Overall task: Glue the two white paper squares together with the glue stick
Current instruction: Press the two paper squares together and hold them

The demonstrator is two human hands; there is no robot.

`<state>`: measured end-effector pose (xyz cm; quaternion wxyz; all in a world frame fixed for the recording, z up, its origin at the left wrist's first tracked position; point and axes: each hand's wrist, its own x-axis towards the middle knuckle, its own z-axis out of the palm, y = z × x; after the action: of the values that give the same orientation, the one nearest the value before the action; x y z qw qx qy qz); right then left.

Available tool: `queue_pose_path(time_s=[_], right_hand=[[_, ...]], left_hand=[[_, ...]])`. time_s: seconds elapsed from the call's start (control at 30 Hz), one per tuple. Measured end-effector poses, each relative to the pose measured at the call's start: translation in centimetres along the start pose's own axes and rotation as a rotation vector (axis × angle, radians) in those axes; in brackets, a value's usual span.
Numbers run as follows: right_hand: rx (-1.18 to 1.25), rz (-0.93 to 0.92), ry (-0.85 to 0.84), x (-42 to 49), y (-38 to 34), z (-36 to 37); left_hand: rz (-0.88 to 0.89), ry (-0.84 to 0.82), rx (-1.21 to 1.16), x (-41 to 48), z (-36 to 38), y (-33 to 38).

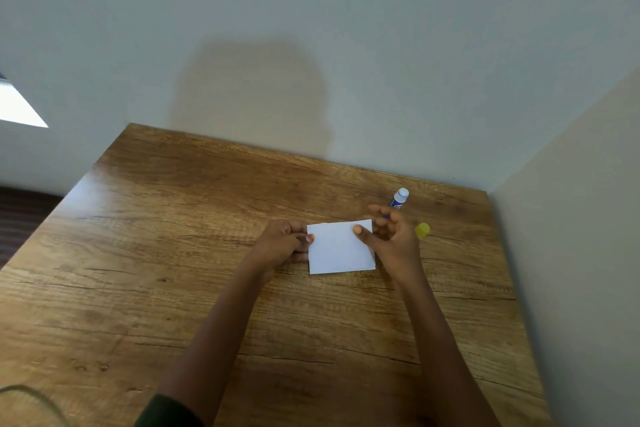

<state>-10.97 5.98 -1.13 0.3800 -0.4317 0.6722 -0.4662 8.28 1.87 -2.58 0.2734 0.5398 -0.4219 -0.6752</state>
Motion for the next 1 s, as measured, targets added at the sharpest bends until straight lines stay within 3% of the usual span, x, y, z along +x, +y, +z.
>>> queue_pose_path(time_s=[0.23,1.0], right_hand=[[0.140,0.106,-0.034,-0.22,-0.07,0.26],[0.159,0.107,-0.080,-0.08,-0.06,-0.15]], left_hand=[[0.021,-0.032,0.015,-0.31,-0.02,0.09],[-0.011,0.013,0.013,-0.32,0.04,0.16]])
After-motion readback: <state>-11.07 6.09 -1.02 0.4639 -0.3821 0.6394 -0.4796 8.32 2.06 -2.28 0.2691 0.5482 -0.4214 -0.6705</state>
